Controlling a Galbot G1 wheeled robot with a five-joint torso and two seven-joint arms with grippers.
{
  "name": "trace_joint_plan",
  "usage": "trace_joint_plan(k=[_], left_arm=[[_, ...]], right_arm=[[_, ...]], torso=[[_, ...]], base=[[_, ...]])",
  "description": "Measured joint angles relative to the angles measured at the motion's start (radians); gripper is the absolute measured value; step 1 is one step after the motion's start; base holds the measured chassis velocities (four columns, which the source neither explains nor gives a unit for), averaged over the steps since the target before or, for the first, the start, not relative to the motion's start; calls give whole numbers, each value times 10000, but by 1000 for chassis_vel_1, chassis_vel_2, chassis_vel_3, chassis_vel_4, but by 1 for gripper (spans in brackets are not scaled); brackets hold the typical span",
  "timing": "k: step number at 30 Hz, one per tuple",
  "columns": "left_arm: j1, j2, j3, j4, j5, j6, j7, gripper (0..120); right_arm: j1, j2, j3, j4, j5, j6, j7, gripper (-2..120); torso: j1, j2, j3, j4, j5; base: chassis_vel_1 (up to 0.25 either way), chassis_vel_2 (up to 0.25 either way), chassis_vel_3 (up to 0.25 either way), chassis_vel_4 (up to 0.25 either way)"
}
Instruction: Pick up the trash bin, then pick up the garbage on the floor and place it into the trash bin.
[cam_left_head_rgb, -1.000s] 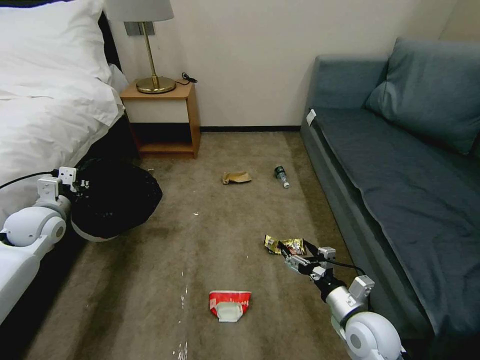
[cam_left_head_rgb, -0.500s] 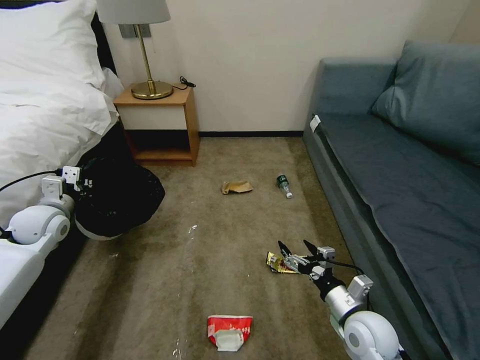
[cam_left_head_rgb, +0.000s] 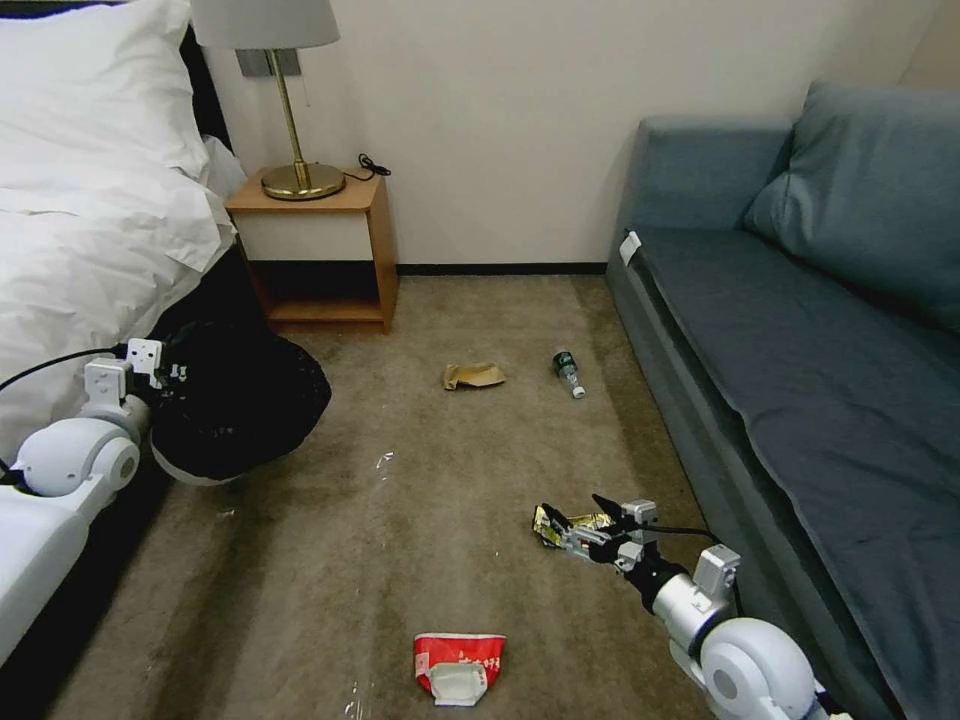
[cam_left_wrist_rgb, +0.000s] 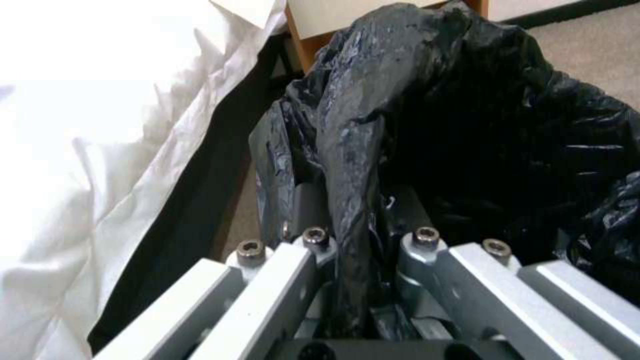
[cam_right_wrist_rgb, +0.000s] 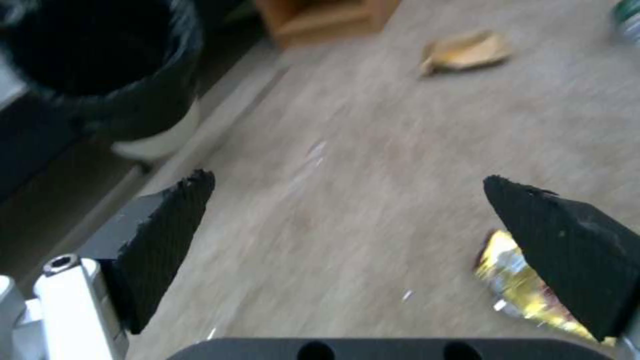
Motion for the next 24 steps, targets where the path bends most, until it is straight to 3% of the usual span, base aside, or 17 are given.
trace_joint_plan(k=[2, 8, 18, 24], left_arm=[[309, 34, -131, -192, 95, -9, 77, 5], [478, 75, -171, -492, 93, 5, 79, 5], [676, -138, -170, -692, 93, 64, -12, 5], [757, -218, -203, -673, 116, 63, 76, 5]], right_arm=[[447, -495, -763, 80, 664, -441, 149, 100], [972, -770, -1849, 84, 1109, -871, 304, 100], [3352, -257, -4872, -833, 1802, -1302, 623, 100], [4148, -115, -5874, -1364, 1878, -1325, 587, 100]], torso=[[0, 0, 0, 2, 0], [0, 0, 0, 0, 0], [0, 0, 2, 3, -1], [0, 0, 2, 1, 0]], base=[[0, 0, 0, 0], [0, 0, 0, 0], [0, 0, 0, 0], [0, 0, 0, 0]])
